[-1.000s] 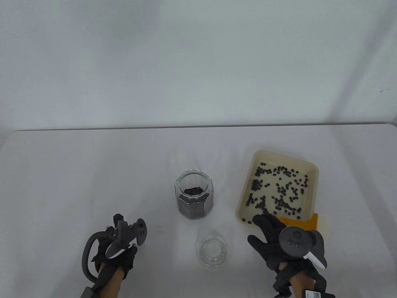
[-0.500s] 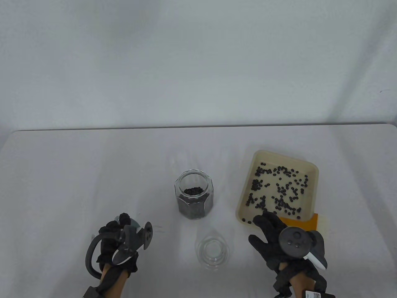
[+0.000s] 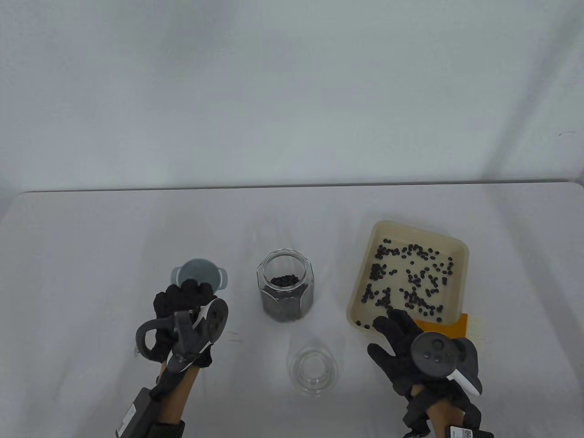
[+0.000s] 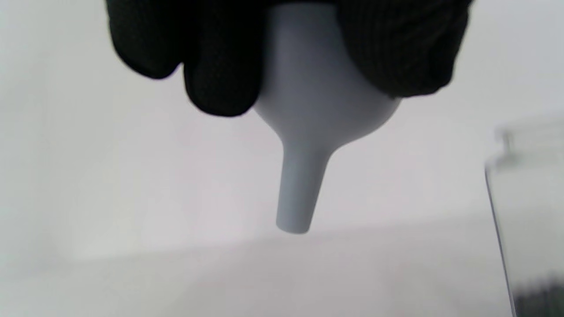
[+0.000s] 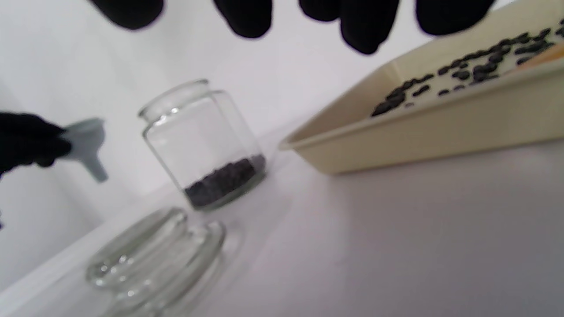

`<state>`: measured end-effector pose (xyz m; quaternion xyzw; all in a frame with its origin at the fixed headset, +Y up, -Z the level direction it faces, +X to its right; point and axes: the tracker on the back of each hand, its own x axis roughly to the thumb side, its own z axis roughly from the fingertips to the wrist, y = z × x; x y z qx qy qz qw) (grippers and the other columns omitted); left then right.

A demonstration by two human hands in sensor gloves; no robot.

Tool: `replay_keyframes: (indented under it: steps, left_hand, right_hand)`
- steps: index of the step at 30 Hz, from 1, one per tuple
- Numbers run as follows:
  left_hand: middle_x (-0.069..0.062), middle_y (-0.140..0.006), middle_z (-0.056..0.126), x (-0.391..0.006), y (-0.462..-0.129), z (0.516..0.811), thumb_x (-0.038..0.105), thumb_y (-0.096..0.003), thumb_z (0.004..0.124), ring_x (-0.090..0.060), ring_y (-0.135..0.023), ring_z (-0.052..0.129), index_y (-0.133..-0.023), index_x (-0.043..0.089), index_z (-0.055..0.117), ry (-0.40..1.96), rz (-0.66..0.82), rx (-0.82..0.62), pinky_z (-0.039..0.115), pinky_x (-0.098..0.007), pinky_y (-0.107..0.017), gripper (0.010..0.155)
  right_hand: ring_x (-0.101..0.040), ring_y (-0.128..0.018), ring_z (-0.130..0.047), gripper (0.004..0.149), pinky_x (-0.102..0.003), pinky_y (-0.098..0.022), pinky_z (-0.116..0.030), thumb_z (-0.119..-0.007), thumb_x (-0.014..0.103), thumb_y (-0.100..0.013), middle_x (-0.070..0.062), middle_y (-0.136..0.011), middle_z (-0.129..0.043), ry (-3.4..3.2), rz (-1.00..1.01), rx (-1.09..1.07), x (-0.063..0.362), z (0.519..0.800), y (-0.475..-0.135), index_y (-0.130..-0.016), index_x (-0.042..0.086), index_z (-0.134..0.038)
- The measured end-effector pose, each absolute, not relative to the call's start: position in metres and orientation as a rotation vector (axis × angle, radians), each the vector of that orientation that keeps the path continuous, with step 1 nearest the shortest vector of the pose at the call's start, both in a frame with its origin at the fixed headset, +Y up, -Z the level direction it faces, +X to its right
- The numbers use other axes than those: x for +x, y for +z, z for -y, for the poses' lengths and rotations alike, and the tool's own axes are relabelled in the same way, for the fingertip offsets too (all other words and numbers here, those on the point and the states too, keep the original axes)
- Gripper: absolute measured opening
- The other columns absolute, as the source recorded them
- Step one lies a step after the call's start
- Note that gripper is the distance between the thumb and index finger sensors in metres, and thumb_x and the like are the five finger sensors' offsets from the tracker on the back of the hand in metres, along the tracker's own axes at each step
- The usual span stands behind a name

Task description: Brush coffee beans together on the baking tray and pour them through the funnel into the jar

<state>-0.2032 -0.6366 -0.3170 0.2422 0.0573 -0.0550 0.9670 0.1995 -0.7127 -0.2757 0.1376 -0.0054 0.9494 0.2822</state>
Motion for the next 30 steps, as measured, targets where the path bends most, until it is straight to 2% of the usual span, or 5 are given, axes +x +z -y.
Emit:
replay_keyframes:
  steps: [3, 9, 16, 21, 30]
  left_hand:
    - [0.007, -0.075, 0.098, -0.192, -0.312, 0.623, 0.052, -0.035, 0.086, -0.023, -0.06, 0.107, -0.071, 0.032, 0.1, -0.037, -0.129, 0.653, 0.085, -0.052, -0.055, 0.044]
    - [0.007, -0.077, 0.099, -0.152, -0.314, 0.614, 0.05, -0.0366, 0.085, -0.023, -0.061, 0.11, -0.074, 0.033, 0.099, 0.11, 0.066, 0.668, 0.085, -0.052, -0.058, 0.044]
    - [0.005, -0.082, 0.098, -0.116, -0.341, 0.621, 0.044, -0.0398, 0.08, -0.026, -0.069, 0.107, -0.081, 0.031, 0.095, 0.19, 0.155, 0.462, 0.08, -0.056, -0.063, 0.045]
    - [0.007, -0.088, 0.093, -0.103, -0.36, 0.63, 0.044, -0.0424, 0.077, -0.028, -0.079, 0.1, -0.083, 0.033, 0.092, 0.138, 0.178, 0.284, 0.071, -0.059, -0.068, 0.045]
    - [0.008, -0.094, 0.085, -0.098, -0.369, 0.646, 0.046, -0.0459, 0.072, -0.029, -0.089, 0.089, -0.088, 0.035, 0.087, 0.1, 0.172, 0.157, 0.061, -0.061, -0.073, 0.046]
  right_hand:
    - [-0.05, -0.092, -0.063, 0.065, -0.071, -0.058, -0.059, -0.066, 0.056, -0.05, -0.027, -0.11, -0.041, 2.54, 0.018, 0.377, 0.199, 0.713, -0.276, -0.103, 0.021, -0.054]
    - [-0.05, -0.092, -0.064, 0.065, -0.071, -0.058, -0.06, -0.066, 0.056, -0.05, -0.027, -0.11, -0.041, 2.539, 0.014, 0.392, 0.198, 0.713, -0.276, -0.103, 0.021, -0.054]
    - [-0.05, -0.092, -0.064, 0.066, -0.071, -0.058, -0.06, -0.066, 0.057, -0.05, -0.027, -0.11, -0.04, 2.54, 0.02, 0.399, 0.198, 0.713, -0.275, -0.104, 0.02, -0.054]
    - [-0.05, -0.091, -0.066, 0.067, -0.071, -0.057, -0.06, -0.065, 0.058, -0.05, -0.027, -0.11, -0.04, 2.539, -0.007, 0.406, 0.196, 0.714, -0.276, -0.104, 0.02, -0.053]
    - [-0.05, -0.09, -0.067, 0.069, -0.07, -0.057, -0.062, -0.065, 0.06, -0.05, -0.028, -0.111, -0.039, 2.539, -0.024, 0.401, 0.196, 0.714, -0.276, -0.104, 0.019, -0.052]
